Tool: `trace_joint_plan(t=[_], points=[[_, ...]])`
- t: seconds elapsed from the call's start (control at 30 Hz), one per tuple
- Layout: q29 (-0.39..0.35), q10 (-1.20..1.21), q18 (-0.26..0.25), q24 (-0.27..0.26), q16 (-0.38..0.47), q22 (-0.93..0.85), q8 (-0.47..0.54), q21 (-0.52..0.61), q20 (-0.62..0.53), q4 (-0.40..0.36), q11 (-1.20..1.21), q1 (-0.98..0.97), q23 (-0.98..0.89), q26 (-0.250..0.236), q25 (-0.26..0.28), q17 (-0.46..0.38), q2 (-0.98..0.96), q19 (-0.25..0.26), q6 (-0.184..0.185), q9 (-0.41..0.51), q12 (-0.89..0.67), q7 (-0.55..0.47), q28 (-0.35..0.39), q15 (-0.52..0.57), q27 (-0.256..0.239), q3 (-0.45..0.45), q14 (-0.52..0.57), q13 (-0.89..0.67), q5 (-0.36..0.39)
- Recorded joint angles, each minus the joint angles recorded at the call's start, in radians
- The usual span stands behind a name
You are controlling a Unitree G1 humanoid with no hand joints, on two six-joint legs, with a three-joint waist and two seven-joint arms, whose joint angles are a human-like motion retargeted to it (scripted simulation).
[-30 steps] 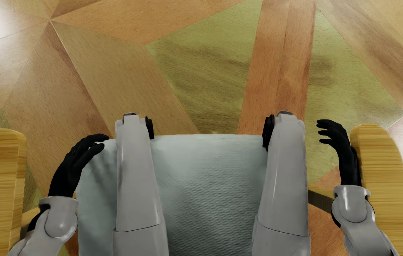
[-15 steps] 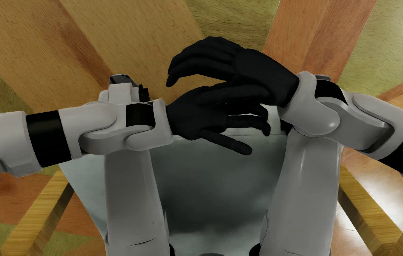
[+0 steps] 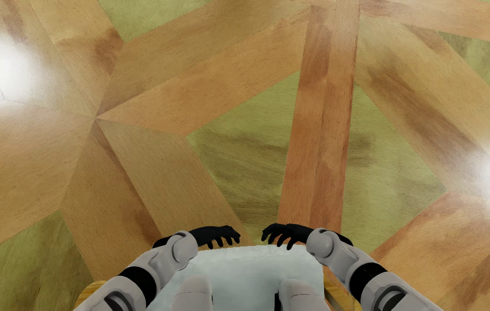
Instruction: Stand up from the chair
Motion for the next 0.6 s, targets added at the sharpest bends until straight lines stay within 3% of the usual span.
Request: trace_joint_plan(t=[0.07, 0.1, 0.2, 0.3, 0.4, 0.47, 0.6], points=[[-0.037, -0.124, 0.012, -0.03, 0.049, -0.078, -0.02, -0.085, 0.072, -0.019, -0.147, 0.132, -0.005, -0.004, 0.087, -0.032, 0.149, -0.009, 0.0, -0.114, 0.122, 0.025, 0.001, 0.026, 0.022, 0.0, 0.015, 0.135, 0.006], [-0.052, -0.172, 0.018, -0.037, 0.072, -0.108, -0.027, -0.126, 0.118, -0.025, -0.202, 0.189, -0.009, -0.013, 0.105, -0.043, 0.209, -0.008, -0.003, -0.161, 0.176, 0.036, -0.006, 0.032, 0.016, 0.003, 0.016, 0.192, 0.008], [-0.097, -0.273, 0.013, -0.069, 0.099, -0.079, -0.058, -0.228, 0.262, -0.028, -0.262, 0.35, 0.037, -0.022, 0.127, -0.06, 0.356, 0.01, -0.006, -0.248, 0.311, 0.083, 0.035, 0.004, -0.004, 0.013, 0.012, 0.319, 0.008], [-0.103, -0.31, 0.012, -0.119, 0.074, 0.118, -0.079, -0.269, 0.346, -0.024, -0.304, 0.456, 0.173, 0.046, 0.125, -0.045, 0.458, 0.023, -0.017, -0.303, 0.378, 0.116, 0.129, -0.009, 0.02, 0.024, -0.013, 0.37, 0.014], [-0.097, -0.302, -0.005, -0.081, 0.071, 0.261, -0.084, -0.307, 0.356, -0.012, -0.307, 0.479, 0.255, 0.069, 0.106, -0.03, 0.492, 0.034, -0.024, -0.336, 0.406, 0.12, 0.107, -0.032, 0.034, 0.027, -0.035, 0.403, 0.009], [-0.092, -0.302, -0.005, -0.038, 0.082, 0.276, -0.09, -0.322, 0.357, -0.012, -0.308, 0.484, 0.26, 0.06, 0.111, -0.028, 0.498, 0.034, -0.025, -0.341, 0.43, 0.126, 0.066, -0.034, 0.036, 0.027, -0.036, 0.424, 0.011], [-0.067, -0.302, -0.003, -0.045, 0.106, 0.209, -0.089, -0.311, 0.377, -0.013, -0.307, 0.479, 0.204, 0.033, 0.11, -0.021, 0.494, 0.033, -0.027, -0.345, 0.468, 0.121, 0.025, -0.037, 0.019, 0.029, -0.035, 0.439, 0.01]])
